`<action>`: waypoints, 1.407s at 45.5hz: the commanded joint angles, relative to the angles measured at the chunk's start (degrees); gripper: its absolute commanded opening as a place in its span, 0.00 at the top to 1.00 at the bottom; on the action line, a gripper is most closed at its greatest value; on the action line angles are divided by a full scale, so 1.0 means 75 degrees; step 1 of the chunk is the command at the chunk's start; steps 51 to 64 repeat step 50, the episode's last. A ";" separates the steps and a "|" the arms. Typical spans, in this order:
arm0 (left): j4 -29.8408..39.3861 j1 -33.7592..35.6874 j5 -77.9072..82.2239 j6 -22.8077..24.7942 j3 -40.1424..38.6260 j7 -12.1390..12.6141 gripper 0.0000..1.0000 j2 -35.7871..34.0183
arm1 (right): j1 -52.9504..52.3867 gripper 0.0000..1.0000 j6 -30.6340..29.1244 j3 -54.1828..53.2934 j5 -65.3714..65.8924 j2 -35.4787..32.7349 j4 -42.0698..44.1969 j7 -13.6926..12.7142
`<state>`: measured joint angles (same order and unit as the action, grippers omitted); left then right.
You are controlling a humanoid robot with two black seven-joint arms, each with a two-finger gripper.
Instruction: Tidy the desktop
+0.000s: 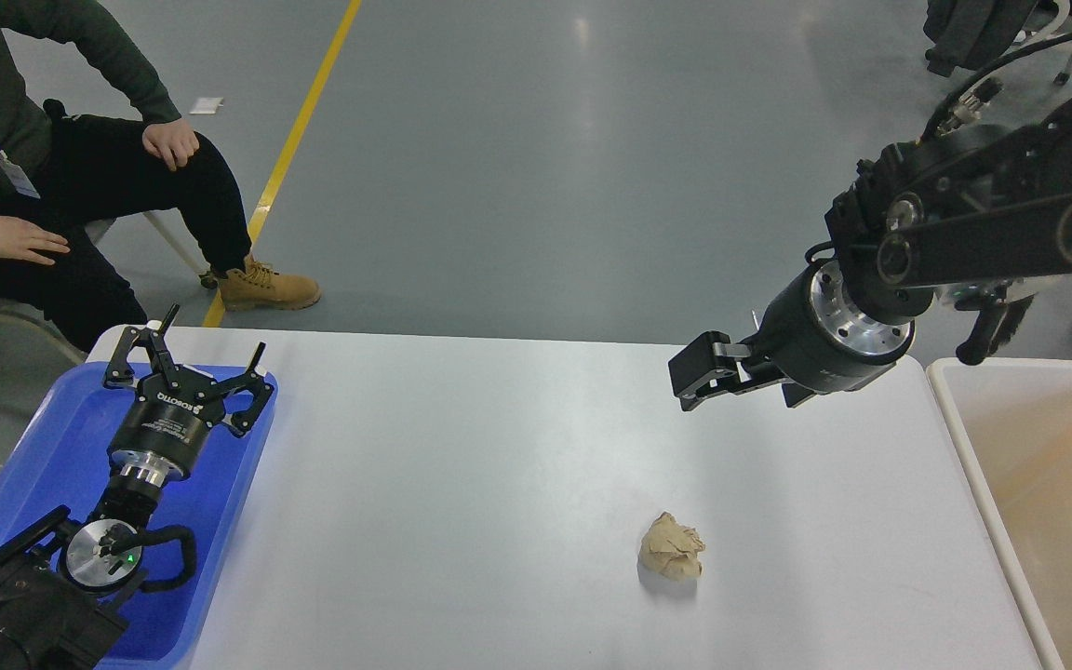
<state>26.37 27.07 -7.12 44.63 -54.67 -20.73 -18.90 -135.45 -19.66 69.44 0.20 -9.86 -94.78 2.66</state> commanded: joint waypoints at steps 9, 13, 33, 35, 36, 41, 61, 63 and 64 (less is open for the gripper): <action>0.0000 0.0001 0.0000 0.0003 0.0000 0.0010 0.01 0.0000 | 0.0060 0.00 -0.0098 0.0761 0.0056 0.0576 0.0273 -0.0823; 0.0000 0.0001 0.0011 0.0003 0.0000 0.0010 0.01 0.0000 | 0.0048 0.00 0.0417 0.0820 -0.0003 0.0576 0.0274 -0.1046; 0.0000 0.0001 0.0000 0.0003 0.0000 0.0010 0.01 0.0000 | -0.0057 0.00 -0.0191 0.1113 0.0079 0.0541 0.0238 -0.1269; 0.0000 0.0001 0.0000 0.0003 0.0000 0.0010 0.01 0.0000 | -0.0057 0.00 -0.0215 0.1148 0.0114 0.0518 0.0238 -0.1269; 0.0000 0.0001 0.0011 0.0003 0.0000 0.0010 0.01 0.0000 | -0.0057 0.00 -0.0238 0.1159 0.0160 0.0517 0.0238 -0.1269; 0.0000 0.0001 0.0000 0.0003 0.0000 0.0010 0.01 0.0000 | -0.0069 0.00 -0.0636 0.1183 0.0430 0.0494 0.0238 -0.1269; 0.0000 0.0001 0.0000 0.0003 0.0000 0.0010 0.01 0.0000 | -0.0081 0.00 -0.0777 0.1171 0.0465 0.0494 0.0250 -0.1269; 0.0000 0.0001 0.0000 0.0003 0.0000 0.0010 0.01 0.0000 | -0.0081 0.00 -0.0777 0.1171 0.0465 0.0494 0.0250 -0.1269; 0.0000 0.0001 0.0000 0.0003 0.0000 0.0010 0.01 0.0000 | -0.0081 0.00 -0.0777 0.1171 0.0465 0.0494 0.0250 -0.1269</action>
